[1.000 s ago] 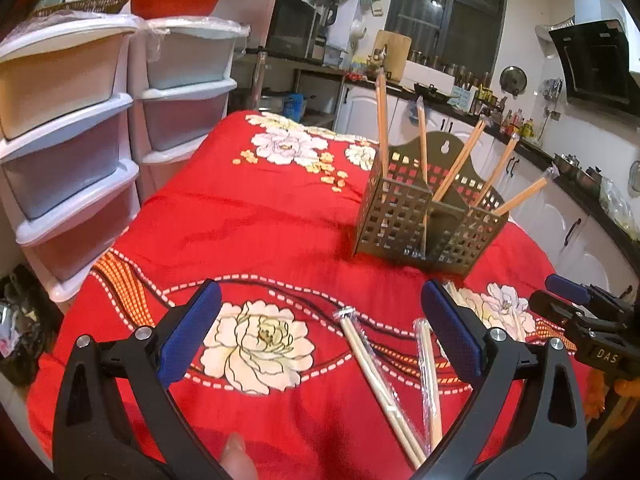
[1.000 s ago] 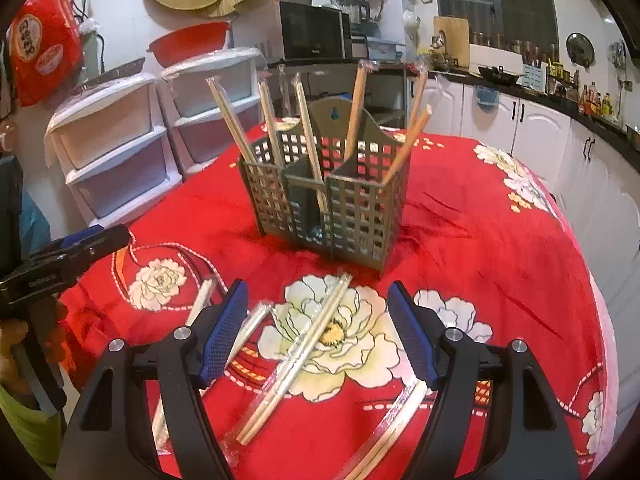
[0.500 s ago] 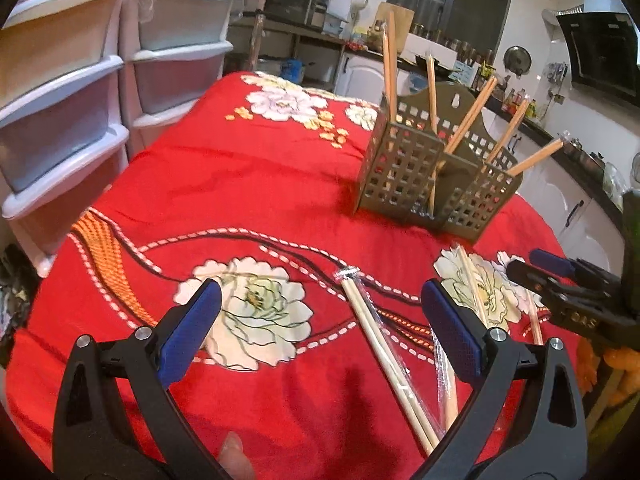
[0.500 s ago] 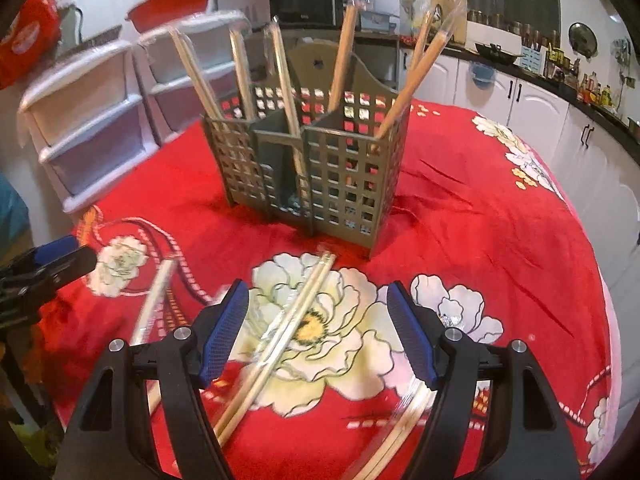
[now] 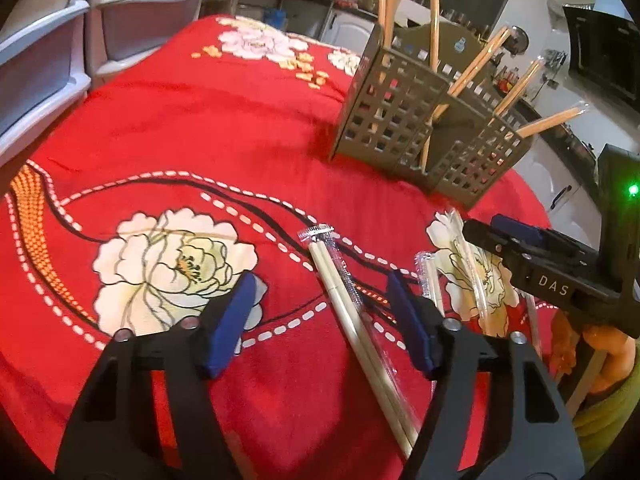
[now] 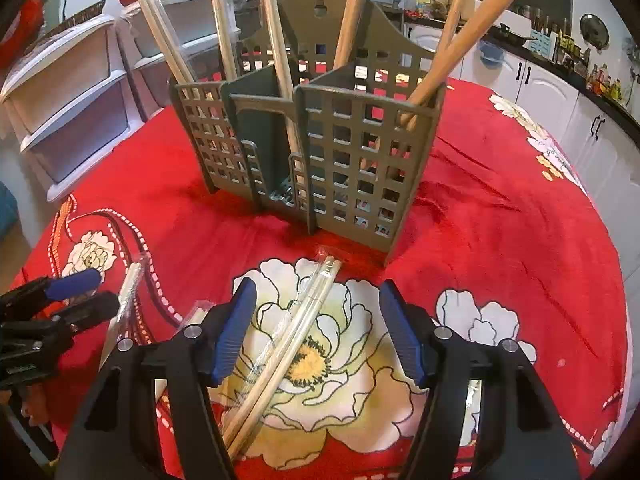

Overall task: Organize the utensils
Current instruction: 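Close the left tool on a wrapped chopstick pair while the right tool grasps another pair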

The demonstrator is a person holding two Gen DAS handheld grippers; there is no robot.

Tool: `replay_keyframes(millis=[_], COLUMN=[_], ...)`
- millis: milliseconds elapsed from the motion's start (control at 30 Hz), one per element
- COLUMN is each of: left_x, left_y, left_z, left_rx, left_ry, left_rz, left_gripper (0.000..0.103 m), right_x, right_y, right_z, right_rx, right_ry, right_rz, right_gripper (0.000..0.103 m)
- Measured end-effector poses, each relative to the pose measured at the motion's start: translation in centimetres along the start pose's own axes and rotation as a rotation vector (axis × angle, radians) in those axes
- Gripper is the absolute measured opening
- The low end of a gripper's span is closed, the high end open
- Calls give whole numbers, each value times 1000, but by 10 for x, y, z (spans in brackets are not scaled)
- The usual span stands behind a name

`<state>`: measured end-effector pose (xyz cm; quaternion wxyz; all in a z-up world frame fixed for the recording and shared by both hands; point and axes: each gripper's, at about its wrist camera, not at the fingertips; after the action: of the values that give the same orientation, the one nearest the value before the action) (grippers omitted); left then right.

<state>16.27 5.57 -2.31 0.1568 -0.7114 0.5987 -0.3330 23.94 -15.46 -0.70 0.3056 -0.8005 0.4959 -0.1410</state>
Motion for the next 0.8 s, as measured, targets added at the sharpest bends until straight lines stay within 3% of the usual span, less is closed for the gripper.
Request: replay_keyframes(millis=[233, 400, 567, 633, 800], left_x=[5, 12, 20, 21, 21], left_y=[-7, -13, -19, -21, -22], left_z=[10, 19, 28, 30, 31], left_rx=[-13, -22, -35, -22, -18], left_ry=[0, -39, -98, -85, -81], left_rz=[7, 39, 78, 87, 92], left_gripper=[52, 42, 40, 40, 27], right_x=[2, 3, -2, -4, -6], right_y=[-4, -6, -8, -11, -14], right_z=[18, 29, 34, 37, 40], right_rx=[-31, -53, -63, -65, -65], right_ry=[16, 16, 22, 13, -5], right_rz=[15, 35, 31, 30, 29], right_gripper=[53, 37, 26, 21, 16])
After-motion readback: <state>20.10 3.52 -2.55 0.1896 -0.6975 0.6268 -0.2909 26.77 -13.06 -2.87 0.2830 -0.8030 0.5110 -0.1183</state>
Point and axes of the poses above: each gripper's, at about its wrist camera, not at the fingertips, and z roughly the way its jaws point, x to its right, y to its underside, and after that the axes turned 2 degrees about -y, right-handed
